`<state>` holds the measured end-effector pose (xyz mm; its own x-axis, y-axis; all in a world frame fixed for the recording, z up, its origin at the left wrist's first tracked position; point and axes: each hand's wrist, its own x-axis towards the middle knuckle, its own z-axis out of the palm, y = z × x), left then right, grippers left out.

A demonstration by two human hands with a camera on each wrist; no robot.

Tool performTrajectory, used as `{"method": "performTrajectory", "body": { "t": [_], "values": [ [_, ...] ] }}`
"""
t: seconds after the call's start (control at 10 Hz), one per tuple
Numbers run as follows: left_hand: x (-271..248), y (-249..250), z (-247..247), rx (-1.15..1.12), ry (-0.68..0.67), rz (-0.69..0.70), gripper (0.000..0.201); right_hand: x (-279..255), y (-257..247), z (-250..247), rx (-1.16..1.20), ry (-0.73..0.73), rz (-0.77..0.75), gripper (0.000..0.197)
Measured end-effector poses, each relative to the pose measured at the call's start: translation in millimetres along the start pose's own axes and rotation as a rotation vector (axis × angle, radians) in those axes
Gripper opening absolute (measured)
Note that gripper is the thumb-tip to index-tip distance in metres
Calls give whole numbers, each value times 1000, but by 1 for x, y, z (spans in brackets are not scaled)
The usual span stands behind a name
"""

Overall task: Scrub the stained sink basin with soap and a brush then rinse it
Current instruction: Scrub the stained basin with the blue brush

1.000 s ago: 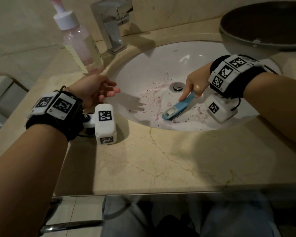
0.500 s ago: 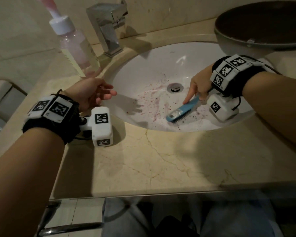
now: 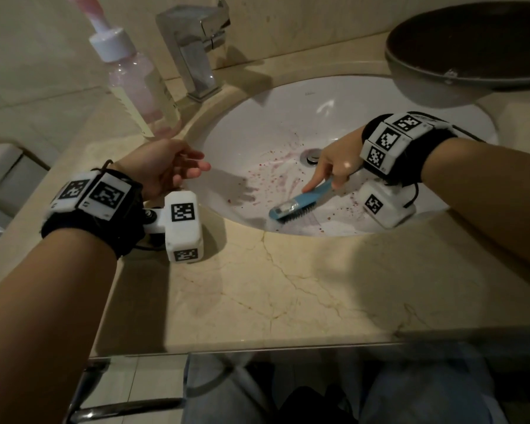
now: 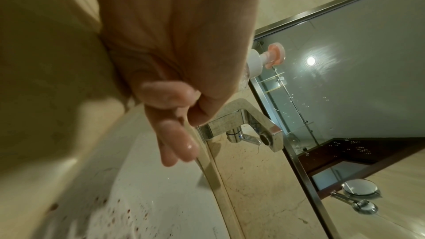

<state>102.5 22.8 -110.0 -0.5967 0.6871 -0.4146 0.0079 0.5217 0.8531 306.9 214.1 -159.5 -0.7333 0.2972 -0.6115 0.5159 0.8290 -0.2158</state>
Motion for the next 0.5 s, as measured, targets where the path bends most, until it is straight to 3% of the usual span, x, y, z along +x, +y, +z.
{"method": "performTrajectory", "body": {
  "t": [0.1, 0.2, 0.4, 0.5],
  "values": [
    [0, 0, 0, -7, 0, 1, 25, 5, 12, 0, -121, 187, 120, 51],
    [0, 0, -1, -5, -2, 1, 25, 2, 26, -2, -160, 232, 199, 51],
    [-1, 0, 0, 0, -4, 8, 25, -5, 15, -1, 16, -106, 61, 54],
    [-2, 0, 0, -2, -6, 10, 26, 4, 16, -2, 3, 81, 114, 53]
  ]
}}
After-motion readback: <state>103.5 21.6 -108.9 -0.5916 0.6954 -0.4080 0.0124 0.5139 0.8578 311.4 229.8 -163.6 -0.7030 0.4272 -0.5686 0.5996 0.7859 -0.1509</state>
